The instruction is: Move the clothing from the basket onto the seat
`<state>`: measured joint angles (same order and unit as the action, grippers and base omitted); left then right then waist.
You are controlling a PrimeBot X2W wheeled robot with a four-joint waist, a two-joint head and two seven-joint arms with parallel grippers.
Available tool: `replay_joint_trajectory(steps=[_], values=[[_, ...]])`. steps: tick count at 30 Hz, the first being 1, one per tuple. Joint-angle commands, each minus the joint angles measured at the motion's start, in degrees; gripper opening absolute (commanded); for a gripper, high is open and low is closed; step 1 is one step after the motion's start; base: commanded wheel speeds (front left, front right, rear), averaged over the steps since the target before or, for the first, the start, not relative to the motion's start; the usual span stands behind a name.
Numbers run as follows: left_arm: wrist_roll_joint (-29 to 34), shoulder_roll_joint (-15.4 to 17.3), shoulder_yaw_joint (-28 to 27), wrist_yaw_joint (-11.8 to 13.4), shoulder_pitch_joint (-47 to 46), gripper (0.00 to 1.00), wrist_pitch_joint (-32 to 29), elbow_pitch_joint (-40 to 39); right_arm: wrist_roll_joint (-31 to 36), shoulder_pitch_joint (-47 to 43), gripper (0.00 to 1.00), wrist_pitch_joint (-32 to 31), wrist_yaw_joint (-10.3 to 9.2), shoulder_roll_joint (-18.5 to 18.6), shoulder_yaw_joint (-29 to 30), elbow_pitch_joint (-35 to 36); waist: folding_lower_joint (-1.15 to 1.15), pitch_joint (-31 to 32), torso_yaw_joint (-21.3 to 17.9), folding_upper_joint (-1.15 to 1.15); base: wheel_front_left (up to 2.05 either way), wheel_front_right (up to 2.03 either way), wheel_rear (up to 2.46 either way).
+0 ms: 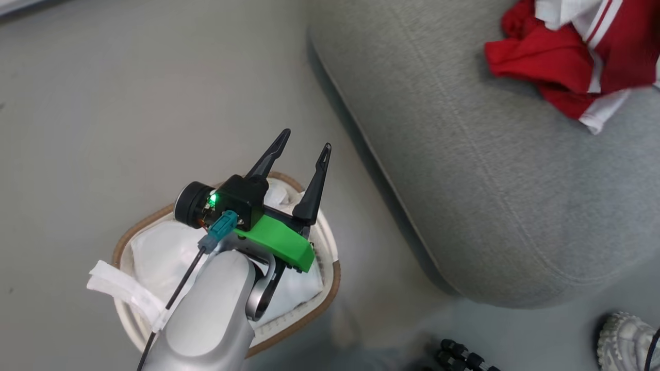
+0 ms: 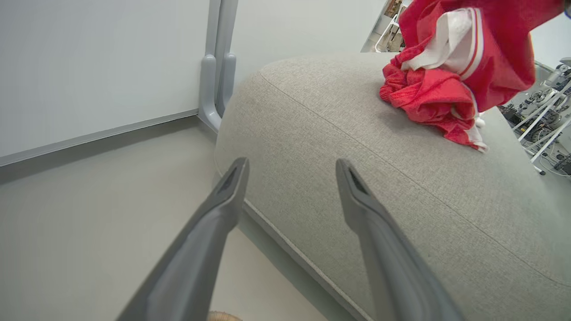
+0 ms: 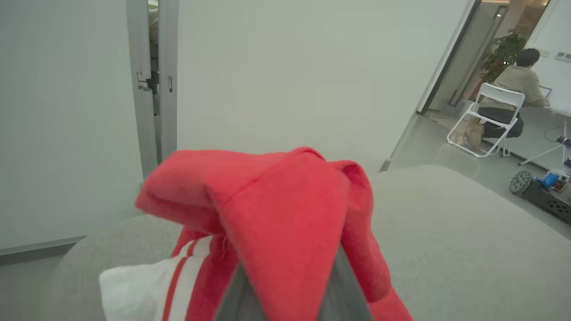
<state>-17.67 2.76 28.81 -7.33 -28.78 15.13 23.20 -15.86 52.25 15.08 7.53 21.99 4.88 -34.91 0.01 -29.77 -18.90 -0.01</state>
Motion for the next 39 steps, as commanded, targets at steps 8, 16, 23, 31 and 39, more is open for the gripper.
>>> replay_joint_trajectory(steps=[8, 16, 23, 31, 39], values=[[0.1, 0.25, -3.54, -0.22, 1.25, 1.0, 0.03, -0.32, 1.35, -8.46, 1.0, 0.11, -0.08, -3.59, 4.15, -3.8, -0.01, -2.75, 5.38, 0.01, 0.0, 0.0, 0.0], [0.43, 0.26, -9.77, -0.23, 4.3, 1.0, 0.03, -1.84, 1.17, -20.6, 1.0, 0.11, -0.08, -6.28, 5.1, 5.06, -0.01, 2.53, 5.81, 0.01, 0.0, 0.0, 0.0], [2.61, 0.34, -17.57, -0.23, 9.62, 1.0, 0.03, -3.92, -0.26, -29.17, 1.0, 0.11, -0.08, -9.3, -1.59, 13.9, -0.01, 8.56, 7.59, 0.01, 0.0, 0.0, 0.0], [4.89, 0.24, -26.68, 0.7, 16.28, 1.0, 0.02, -4.4, -0.42, -31.05, 1.0, 0.11, -0.08, -14.24, -9.59, 14.51, -0.01, 15.32, 11.67, 0.01, 0.0, 0.0, 0.0], [6.26, 0.2, -31.05, 2.15, 21.39, 1.0, 0.02, -4.93, 2.9, -32.78, 1.0, 0.11, -0.08, -16.59, -15.17, 12.35, -0.01, 19.72, 15.4, 0.01, 0.0, 0.0, 0.0]])
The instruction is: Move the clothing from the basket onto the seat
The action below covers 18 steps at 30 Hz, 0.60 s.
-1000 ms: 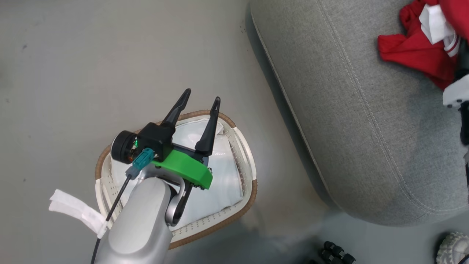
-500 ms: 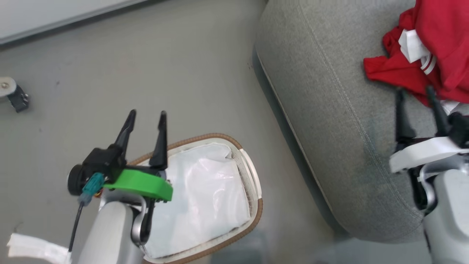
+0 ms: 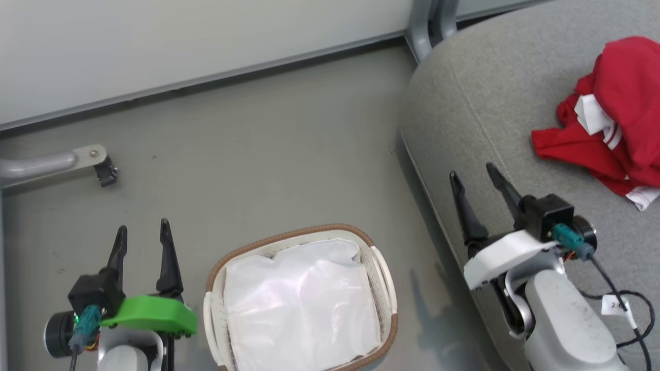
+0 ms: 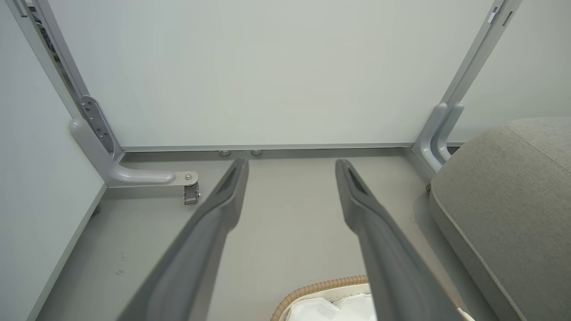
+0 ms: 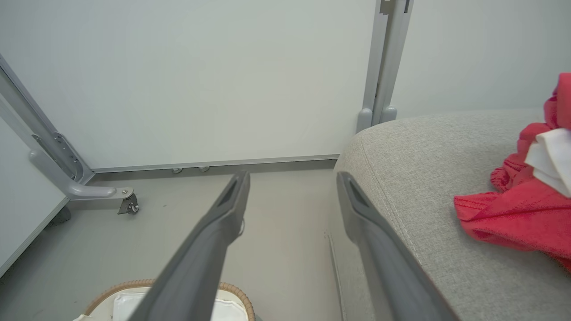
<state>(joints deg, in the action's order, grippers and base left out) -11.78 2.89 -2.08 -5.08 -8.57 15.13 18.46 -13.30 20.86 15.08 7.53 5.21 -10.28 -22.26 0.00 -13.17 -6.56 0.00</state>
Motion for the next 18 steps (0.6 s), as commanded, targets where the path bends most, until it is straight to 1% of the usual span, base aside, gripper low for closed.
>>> replay_joint_trajectory(steps=[1, 7, 10, 11, 12, 15, 18], values=[[0.4, 0.08, -0.48, -0.11, 1.68, 1.0, 0.02, -0.4, 0.56, -1.74, 1.0, 0.11, -0.08, 0.04, -0.39, -0.54, 0.0, 3.59, 3.37, 0.0, 0.0, 0.0, 0.0], [-1.03, 0.09, -1.98, 0.17, 6.15, 1.0, 0.03, -0.61, 1.37, -5.59, 1.0, 0.11, -0.08, -0.57, -1.93, -1.56, 0.0, 6.76, 4.46, 0.0, 0.0, 0.0, 0.0], [-2.71, 0.07, -1.93, -0.5, 7.6, 1.0, 0.03, -0.17, 1.78, -7.05, 1.0, 0.11, -0.08, -0.24, -2.54, -2.31, 0.0, 7.67, 4.74, 0.0, 0.0, 0.0, 0.0], [-2.98, 0.07, -1.86, -0.62, 7.88, 0.0, 0.03, -0.01, 1.71, -7.28, 0.0, 0.11, -0.08, -0.05, -2.56, -2.42, 0.0, 7.86, 4.79, 0.0, 0.0, 0.0, 0.0], [-2.79, -0.08, -1.75, -0.45, 7.39, 0.0, -0.02, 0.27, 1.66, -6.86, 0.0, 0.0, 0.0, -0.56, -2.67, -2.59, 0.0, 6.75, 3.84, 0.0, 0.0, 0.0, 0.0], [-2.97, -0.28, -1.71, -0.46, 7.59, 0.0, -0.17, 1.74, 1.45, -7.8, 0.0, -0.08, 0.01, -0.86, -2.79, -3.66, 0.0, 6.81, 3.86, 0.0, 0.0, 0.0, 0.0], [-5.97, -0.27, -2.22, -0.53, 6.98, 0.0, -1.38, 1.93, -1.87, -8.16, 0.0, -0.8, 0.01, -0.89, -2.14, -3.06, 0.0, 6.95, 3.92, 0.0, 0.0, 0.0, 0.0]])
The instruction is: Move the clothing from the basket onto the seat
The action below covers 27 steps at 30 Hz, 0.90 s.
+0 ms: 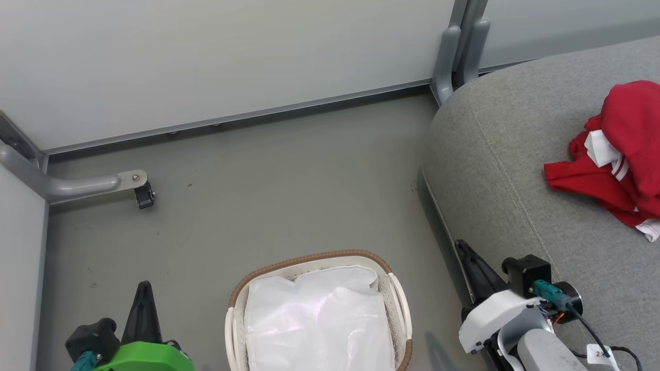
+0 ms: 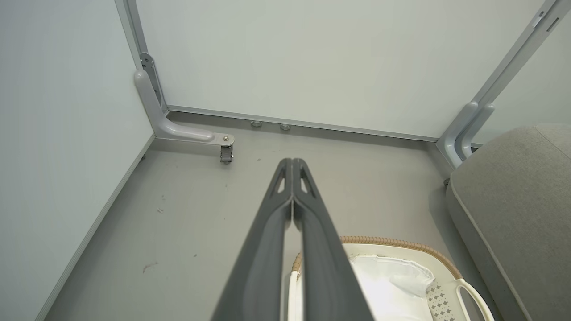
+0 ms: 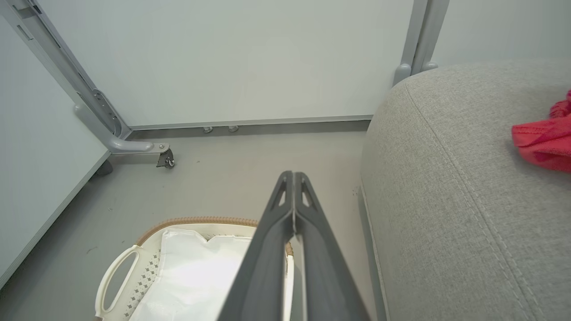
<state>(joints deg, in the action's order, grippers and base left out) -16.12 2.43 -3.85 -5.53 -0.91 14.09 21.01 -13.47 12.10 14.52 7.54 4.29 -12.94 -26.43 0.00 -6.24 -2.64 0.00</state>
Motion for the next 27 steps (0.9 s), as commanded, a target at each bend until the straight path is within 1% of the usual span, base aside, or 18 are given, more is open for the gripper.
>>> replay_joint_trajectory(steps=[1, 13, 27], values=[[-2.82, 0.2, -0.52, -0.11, -0.79, 0.0, -0.71, -0.68, -2.98, 0.49, 0.0, -0.55, 0.0, 0.05, 0.79, 1.29, 0.0, 0.07, 0.04, 0.0, 0.0, 0.0, 0.0], [-14.76, 0.26, -0.62, -0.44, -1.34, 0.0, -3.67, -2.05, -15.58, -0.47, 0.0, -3.59, -0.01, 0.14, 3.46, 3.09, 0.0, 0.66, 0.29, 0.0, 0.0, 0.0, 0.0], [-26.64, 0.32, -0.98, -0.74, -2.22, 0.0, -6.89, -3.14, -28.07, -1.52, 0.0, -6.66, -0.02, 0.1, 6.24, 4.98, 0.0, 1.34, 0.59, 0.0, 0.0, 0.0, 0.0]])
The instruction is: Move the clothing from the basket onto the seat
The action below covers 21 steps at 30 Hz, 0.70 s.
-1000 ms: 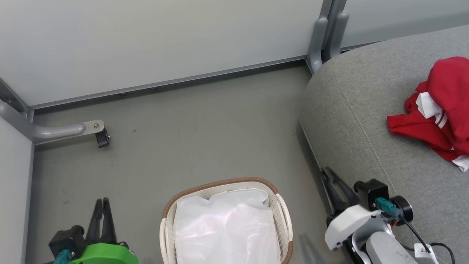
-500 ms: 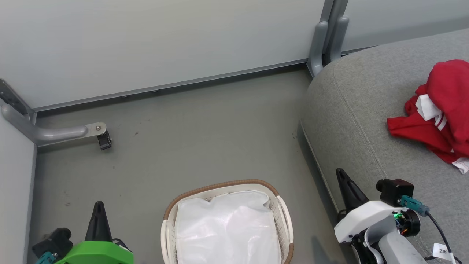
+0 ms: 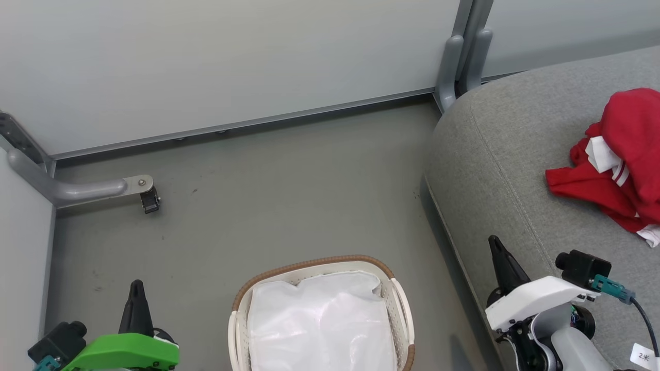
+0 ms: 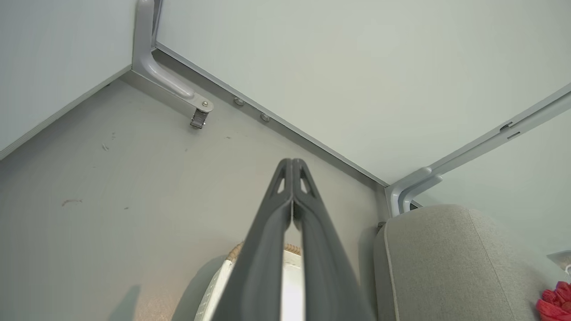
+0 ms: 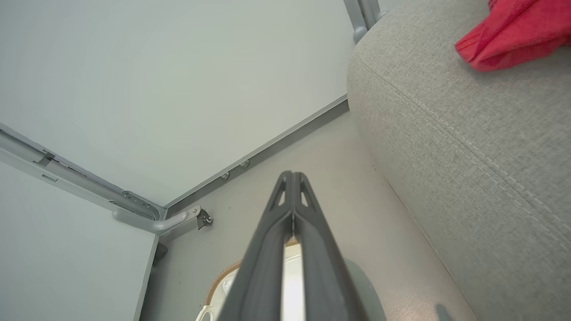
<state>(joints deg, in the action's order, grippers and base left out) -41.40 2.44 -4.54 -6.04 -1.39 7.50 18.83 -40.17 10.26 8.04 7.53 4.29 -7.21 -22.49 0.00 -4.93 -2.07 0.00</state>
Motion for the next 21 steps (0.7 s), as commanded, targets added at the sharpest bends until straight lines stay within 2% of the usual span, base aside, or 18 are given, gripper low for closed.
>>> replay_joint_trajectory(steps=[1, 21], values=[[-2.18, 0.32, -0.31, -0.26, -1.8, 0.0, -0.53, -1.03, -2.28, 0.24, 0.0, -0.43, -0.01, 0.09, 0.72, 1.18, 0.0, 0.08, 0.04, 0.0, 0.0, 0.0, 0.0], [-16.18, 0.41, -0.81, -0.61, -2.82, 0.0, -4.45, -2.15, -16.91, -1.05, 0.0, -4.24, -0.02, -0.09, 4.16, 3.4, 0.0, 1.06, 0.46, 0.0, 0.0, 0.0, 0.0]])
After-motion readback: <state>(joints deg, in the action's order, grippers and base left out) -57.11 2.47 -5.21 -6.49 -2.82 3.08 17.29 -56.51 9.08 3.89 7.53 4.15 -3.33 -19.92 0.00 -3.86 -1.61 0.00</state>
